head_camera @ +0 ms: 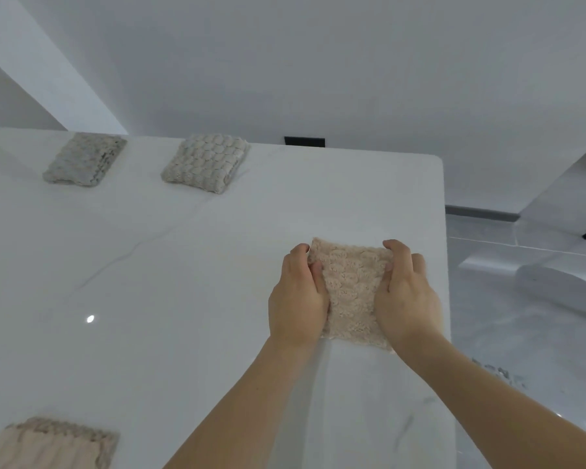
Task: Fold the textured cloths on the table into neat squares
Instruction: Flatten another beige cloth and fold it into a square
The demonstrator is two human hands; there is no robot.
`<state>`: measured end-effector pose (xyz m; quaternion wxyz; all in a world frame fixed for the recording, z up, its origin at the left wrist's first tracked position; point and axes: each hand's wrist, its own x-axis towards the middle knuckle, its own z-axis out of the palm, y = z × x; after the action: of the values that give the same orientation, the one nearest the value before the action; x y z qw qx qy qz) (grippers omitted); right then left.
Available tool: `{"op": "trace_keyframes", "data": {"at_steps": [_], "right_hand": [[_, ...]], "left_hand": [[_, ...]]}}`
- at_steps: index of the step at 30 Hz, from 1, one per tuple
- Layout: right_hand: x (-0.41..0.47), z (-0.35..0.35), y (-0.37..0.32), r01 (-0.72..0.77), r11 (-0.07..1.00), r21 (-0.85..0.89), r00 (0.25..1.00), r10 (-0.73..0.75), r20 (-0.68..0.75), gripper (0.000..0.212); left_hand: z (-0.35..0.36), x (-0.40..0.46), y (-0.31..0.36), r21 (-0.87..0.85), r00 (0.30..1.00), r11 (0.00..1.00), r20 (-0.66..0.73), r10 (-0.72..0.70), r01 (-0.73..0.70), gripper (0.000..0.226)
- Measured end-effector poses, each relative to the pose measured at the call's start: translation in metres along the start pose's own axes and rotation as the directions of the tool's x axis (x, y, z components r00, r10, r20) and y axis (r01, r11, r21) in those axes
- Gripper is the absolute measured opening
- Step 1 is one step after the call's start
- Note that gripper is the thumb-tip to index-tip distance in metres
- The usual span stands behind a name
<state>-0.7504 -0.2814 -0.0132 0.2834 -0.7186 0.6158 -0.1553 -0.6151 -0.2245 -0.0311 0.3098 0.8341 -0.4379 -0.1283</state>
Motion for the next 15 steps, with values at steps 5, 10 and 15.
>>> {"op": "trace_keyframes", "data": {"at_steps": [5,10,15], "right_hand": [[0.000,-0.014,0.029,0.067,0.989,-0.133,0.996,-0.074,-0.050,0.044],[0.012,-0.021,0.049,0.056,0.983,-0.172,0.996,-0.067,-0.060,0.033],[0.035,-0.025,0.060,0.263,0.948,-0.179,0.962,-0.271,-0.018,0.026]], "left_hand": [[0.022,-0.023,0.023,0.099,0.998,0.994,-0.050,-0.034,0.039,0.029],[0.033,-0.025,0.032,0.179,0.998,0.984,-0.061,0.006,0.005,0.029],[0.039,-0.027,0.037,0.207,0.995,0.978,-0.099,-0.005,0.026,0.024]]}}
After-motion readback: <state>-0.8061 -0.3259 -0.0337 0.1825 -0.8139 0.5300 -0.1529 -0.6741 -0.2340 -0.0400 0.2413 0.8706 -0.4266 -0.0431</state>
